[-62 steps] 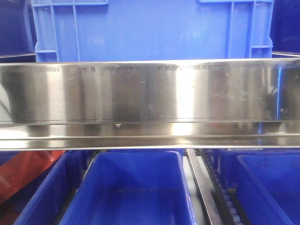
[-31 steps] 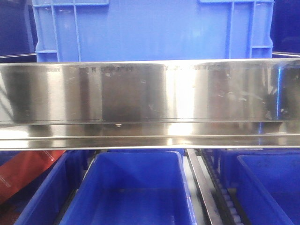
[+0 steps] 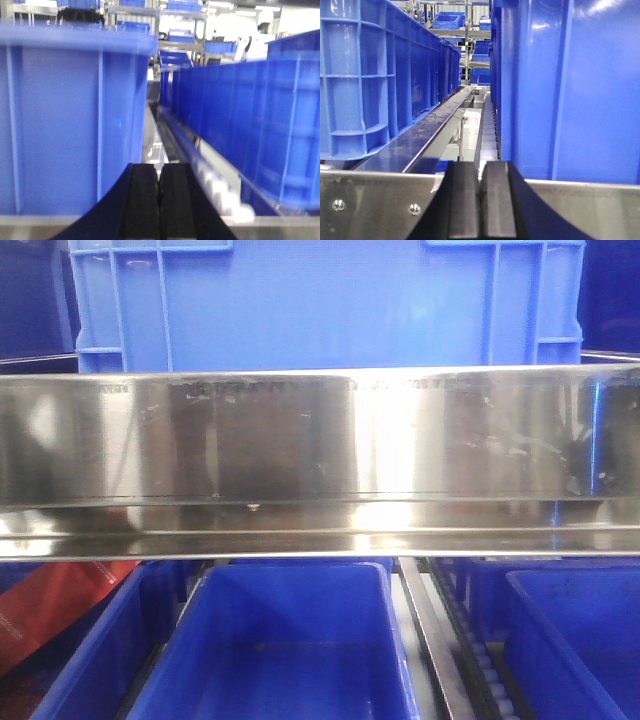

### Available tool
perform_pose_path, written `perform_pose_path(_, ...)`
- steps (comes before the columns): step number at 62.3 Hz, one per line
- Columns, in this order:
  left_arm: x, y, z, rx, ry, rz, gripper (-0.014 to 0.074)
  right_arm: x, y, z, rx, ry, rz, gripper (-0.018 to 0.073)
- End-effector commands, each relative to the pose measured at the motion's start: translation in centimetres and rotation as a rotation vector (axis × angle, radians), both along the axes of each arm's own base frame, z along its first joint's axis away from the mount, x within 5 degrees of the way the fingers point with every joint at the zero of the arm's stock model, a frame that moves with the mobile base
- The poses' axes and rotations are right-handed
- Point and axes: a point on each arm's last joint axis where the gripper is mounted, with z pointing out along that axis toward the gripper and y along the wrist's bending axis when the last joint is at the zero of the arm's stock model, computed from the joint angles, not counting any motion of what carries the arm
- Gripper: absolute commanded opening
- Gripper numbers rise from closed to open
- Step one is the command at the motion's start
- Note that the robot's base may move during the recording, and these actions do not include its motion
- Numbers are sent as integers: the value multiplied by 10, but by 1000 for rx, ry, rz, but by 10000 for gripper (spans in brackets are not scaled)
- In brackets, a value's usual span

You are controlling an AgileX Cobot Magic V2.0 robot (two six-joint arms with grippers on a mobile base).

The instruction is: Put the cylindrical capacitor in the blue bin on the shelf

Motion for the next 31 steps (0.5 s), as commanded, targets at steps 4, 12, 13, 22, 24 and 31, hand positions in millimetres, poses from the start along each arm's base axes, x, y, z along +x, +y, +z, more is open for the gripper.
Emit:
perform_pose_path(4,-2,1,-16,-13,-4,3,-111,0,0,1,-5,-21,-1,-165)
perform_pose_path(12,-1,0,-24,-18,-34,0,-111,0,0,1,-5,-21,-1,-165)
perform_pose_path(13,-1,0,-26,-15,-14,1,-111,0,0,1,-5,-21,-1,-165)
perform_pose_path(22,-1,0,-26,-12,-11,1,-111,0,0,1,-5,-21,-1,-165)
perform_pose_path(24,-1,0,-25,-13,-18,1,-111,0,0,1,-5,-21,-1,-165)
perform_pose_path(31,-1,0,-25,-13,-20,1,-111,0,0,1,-5,-21,-1,-165)
